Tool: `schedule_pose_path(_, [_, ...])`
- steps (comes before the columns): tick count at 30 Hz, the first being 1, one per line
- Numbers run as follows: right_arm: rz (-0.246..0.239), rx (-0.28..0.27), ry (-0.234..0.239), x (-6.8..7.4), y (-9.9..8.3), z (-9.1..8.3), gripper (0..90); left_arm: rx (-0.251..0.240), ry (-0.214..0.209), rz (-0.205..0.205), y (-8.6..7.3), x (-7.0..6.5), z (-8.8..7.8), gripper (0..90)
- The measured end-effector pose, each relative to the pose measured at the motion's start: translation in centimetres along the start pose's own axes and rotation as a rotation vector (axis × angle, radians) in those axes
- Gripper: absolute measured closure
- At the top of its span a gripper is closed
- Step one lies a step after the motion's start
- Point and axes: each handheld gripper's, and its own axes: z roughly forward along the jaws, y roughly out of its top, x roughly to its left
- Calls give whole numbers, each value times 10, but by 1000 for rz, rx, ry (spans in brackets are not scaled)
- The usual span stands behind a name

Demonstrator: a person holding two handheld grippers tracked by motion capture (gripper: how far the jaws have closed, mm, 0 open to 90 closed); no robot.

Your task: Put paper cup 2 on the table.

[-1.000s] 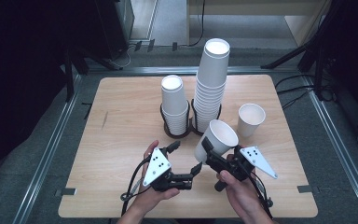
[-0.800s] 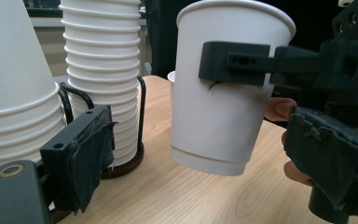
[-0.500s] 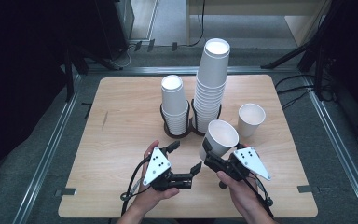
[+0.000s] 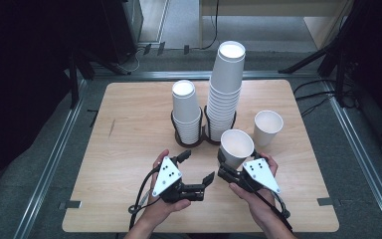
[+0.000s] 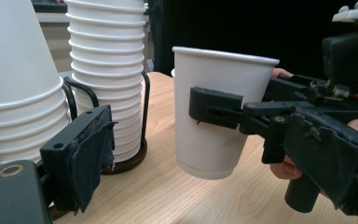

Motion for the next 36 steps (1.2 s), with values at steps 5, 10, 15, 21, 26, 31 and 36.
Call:
schedule_pose_path(5, [-12, 11, -12, -5, -6, 4, 134, 1, 3, -5, 0, 1, 0, 89])
schedule_pose_path(10, [-34, 23, -37, -12, -14, 8, 134, 3, 4, -4, 0, 0, 0, 89])
schedule_pose_path(15, [-74, 21, -50, -16, -21, 12, 134, 5, 5, -3, -1, 0, 1, 89])
schedule_pose_path(21, [-89, 34, -60, -21, -27, 15, 133, 6, 6, -3, -1, 0, 1, 89])
schedule_pose_path(26, [-96, 46, -70, -26, -32, 17, 132, 5, 6, -4, -1, 1, 1, 89])
schedule_pose_path(31, [-100, 49, -71, -28, -34, 19, 132, 5, 6, -3, -1, 1, 1, 89])
schedule_pose_path(36, [-101, 56, -73, -29, -36, 19, 131, 7, 7, -1, -1, 0, 1, 89])
